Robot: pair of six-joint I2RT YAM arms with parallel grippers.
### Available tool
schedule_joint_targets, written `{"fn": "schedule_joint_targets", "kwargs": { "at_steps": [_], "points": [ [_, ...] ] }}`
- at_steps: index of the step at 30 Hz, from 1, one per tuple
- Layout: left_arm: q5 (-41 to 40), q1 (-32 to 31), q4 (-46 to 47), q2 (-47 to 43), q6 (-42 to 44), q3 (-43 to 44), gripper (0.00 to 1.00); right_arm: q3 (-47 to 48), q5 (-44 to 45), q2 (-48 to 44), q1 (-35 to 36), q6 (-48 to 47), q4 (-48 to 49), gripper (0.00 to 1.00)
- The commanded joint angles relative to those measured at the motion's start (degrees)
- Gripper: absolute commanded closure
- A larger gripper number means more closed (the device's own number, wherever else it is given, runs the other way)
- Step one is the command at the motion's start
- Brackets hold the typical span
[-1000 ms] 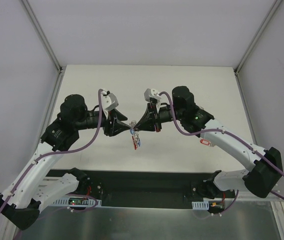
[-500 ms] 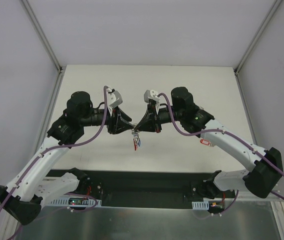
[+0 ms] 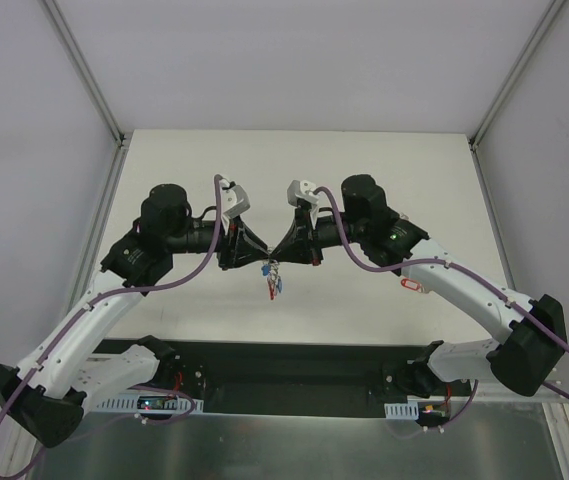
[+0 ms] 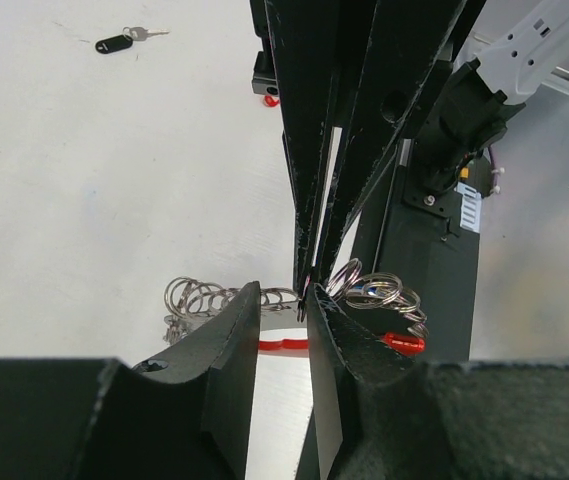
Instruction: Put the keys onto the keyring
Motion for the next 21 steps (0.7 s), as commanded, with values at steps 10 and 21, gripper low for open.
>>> {"fn": "schedule_joint_targets", "kwargs": {
  "at_steps": [10,21],
  "points": [
    [3.48,-0.52,1.4,1.53,0.46,-1.49,0.76,3.42,-0.24,-0.16,1.24,-1.53,2.05,0.99],
    [9.28,-0.61,-1.32,3.11,2.74,-0.87,0.91,3.86,-0.15,-0.16,1.85,-2.76,0.65,0.99]
  ]
}}
